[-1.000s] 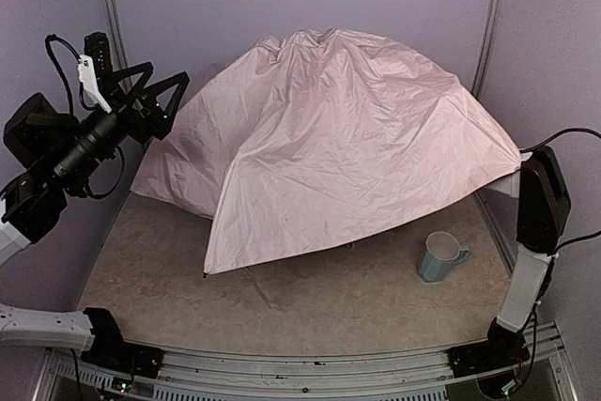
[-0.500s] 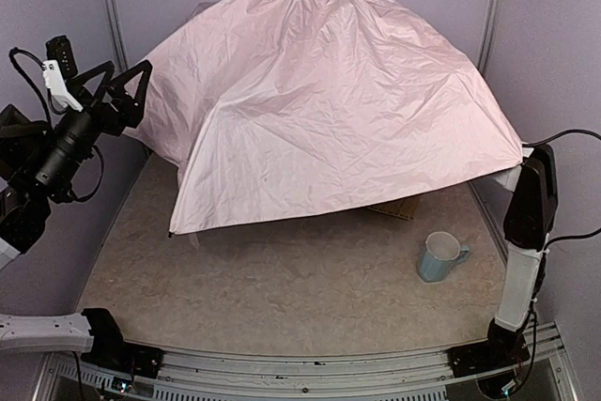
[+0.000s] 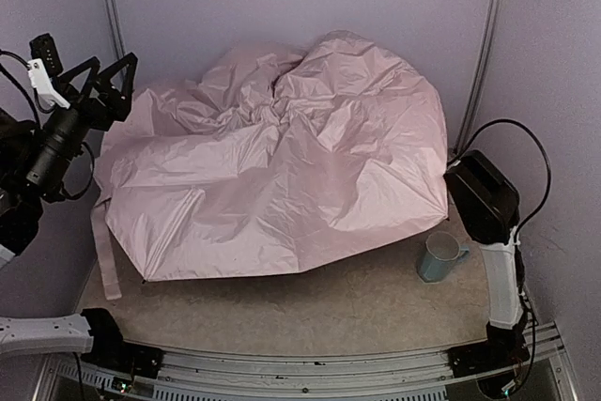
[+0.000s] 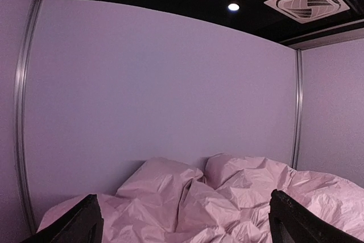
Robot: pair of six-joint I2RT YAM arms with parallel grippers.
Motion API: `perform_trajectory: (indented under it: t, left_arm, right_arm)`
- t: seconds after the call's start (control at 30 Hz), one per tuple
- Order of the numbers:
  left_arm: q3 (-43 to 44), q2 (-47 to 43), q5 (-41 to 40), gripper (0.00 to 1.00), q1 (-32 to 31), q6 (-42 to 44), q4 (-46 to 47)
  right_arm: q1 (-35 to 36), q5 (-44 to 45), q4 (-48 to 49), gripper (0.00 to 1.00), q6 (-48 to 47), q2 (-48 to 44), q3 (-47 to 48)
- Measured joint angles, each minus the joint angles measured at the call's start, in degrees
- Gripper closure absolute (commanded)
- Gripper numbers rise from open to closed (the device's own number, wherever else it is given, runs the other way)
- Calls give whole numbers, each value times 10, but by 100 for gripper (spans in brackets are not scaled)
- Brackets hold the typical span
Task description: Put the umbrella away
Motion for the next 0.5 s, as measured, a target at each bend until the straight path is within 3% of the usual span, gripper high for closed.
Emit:
perform_trajectory:
  t: [0.17, 0.33, 0.5]
  left_arm:
    - [0, 92, 55, 1, 35, 0, 0]
    - [-24, 183, 141, 2, 92, -37, -5]
    - [-46, 198, 177, 2, 100, -54, -6]
  right_arm:
    - [0, -12, 3, 100, -21, 102, -80]
    - [-1, -12, -14, 100, -52, 110, -103]
    - [-1, -12, -19, 100, -70, 107, -103]
